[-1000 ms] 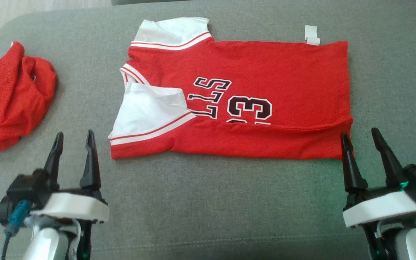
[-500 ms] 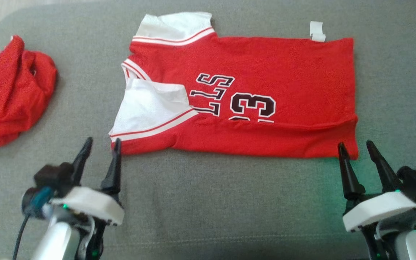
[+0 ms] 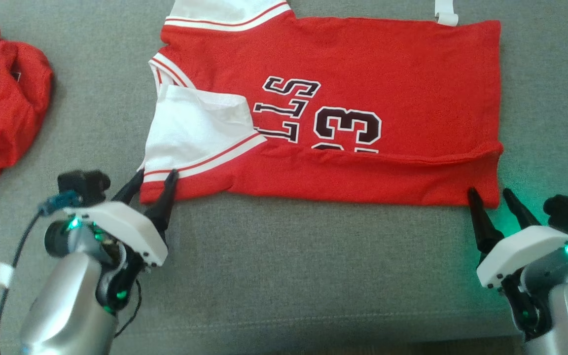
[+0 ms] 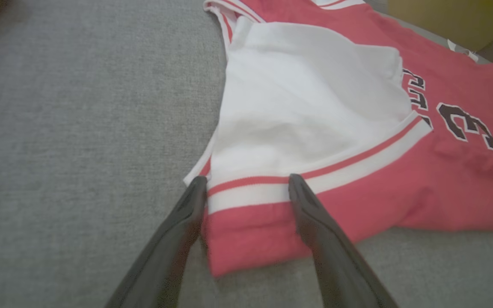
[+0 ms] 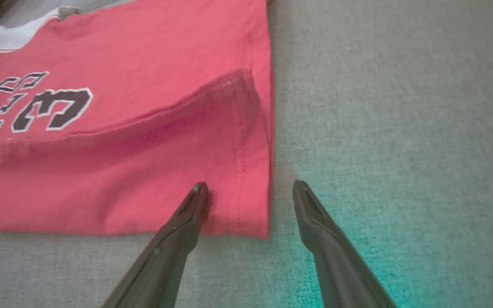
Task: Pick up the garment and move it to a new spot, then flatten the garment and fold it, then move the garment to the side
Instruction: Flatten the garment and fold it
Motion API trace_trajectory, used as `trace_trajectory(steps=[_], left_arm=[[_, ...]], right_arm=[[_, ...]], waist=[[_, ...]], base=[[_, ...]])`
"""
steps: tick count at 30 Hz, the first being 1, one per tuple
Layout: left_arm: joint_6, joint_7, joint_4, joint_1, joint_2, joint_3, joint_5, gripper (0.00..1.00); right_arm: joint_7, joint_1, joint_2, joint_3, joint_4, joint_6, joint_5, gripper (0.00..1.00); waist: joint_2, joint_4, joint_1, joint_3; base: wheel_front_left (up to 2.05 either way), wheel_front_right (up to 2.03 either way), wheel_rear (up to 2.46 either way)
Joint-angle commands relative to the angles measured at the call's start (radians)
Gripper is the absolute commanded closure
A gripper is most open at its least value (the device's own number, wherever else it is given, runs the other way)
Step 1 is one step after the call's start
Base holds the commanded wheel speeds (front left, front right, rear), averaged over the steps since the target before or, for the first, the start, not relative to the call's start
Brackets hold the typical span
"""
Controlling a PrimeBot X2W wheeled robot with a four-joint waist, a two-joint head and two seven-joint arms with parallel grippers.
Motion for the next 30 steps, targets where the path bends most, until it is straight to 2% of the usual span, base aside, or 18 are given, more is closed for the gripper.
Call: trace_trajectory(steps=[1,5,6,7,8,9,13,19,30], left_arm=[[-0.007,0.023,0.002,-0.030,0.018,0.027,-0.008,0.00],[-0.024,0.078,0.036,-0.045,0.019,0.017,-0.040,0.00],[-0.027,0.090,0.040,-0.048,0.021,0.013,-0.044,0.07],[-0.030,0.102,0.043,-0.050,0.021,0.009,-0.048,0.56],[-0.032,0.114,0.046,-0.051,0.023,0.003,-0.050,0.93],[-0.033,0.118,0.045,-0.053,0.025,-0.002,-0.049,1.00],[-0.021,0.091,0.021,-0.050,0.036,-0.011,-0.023,1.00],[0.022,0.041,-0.062,0.025,0.053,0.016,-0.024,1.00],[0.127,0.078,-0.275,0.281,0.070,0.051,-0.070,1.00]], right_arm=[[0.012,-0.023,-0.014,0.020,-0.021,-0.001,0.010,0.00],[0.057,-0.042,-0.015,0.024,-0.001,-0.001,0.029,0.00],[0.064,-0.045,-0.014,0.027,-0.001,-0.001,0.040,0.00],[0.072,-0.048,-0.014,0.026,0.000,-0.001,0.049,0.34],[0.077,-0.049,-0.015,0.024,-0.001,-0.001,0.054,0.65],[0.081,-0.050,-0.013,0.022,-0.003,-0.001,0.065,1.00],[0.083,-0.043,-0.014,0.014,-0.015,-0.001,0.079,1.00],[0.081,0.005,-0.014,0.012,-0.072,-0.001,0.088,1.00],[0.148,0.173,-0.009,-0.001,-0.178,-0.001,0.086,1.00]], waist=[[0.0000,-0.001,0.0000,0.004],[0.0000,0.000,0.0000,0.011],[0.0000,0.000,0.0000,0.012],[0.0000,0.001,0.0000,0.013],[0.0000,0.002,0.0000,0.013],[0.0000,0.003,0.0000,0.013],[0.0000,0.006,0.0000,0.007],[0.0000,0.013,0.0000,-0.030],[0.0000,0.036,0.0000,-0.117]], base=[[0.00,0.00,0.00],[0.00,0.00,0.00],[0.00,0.00,0.00],[0.00,0.00,0.00],[0.00,0.00,0.00],[0.00,0.00,0.00],[0.00,0.00,0.00],[0.00,0.00,0.00],[0.00,0.00,0.00]])
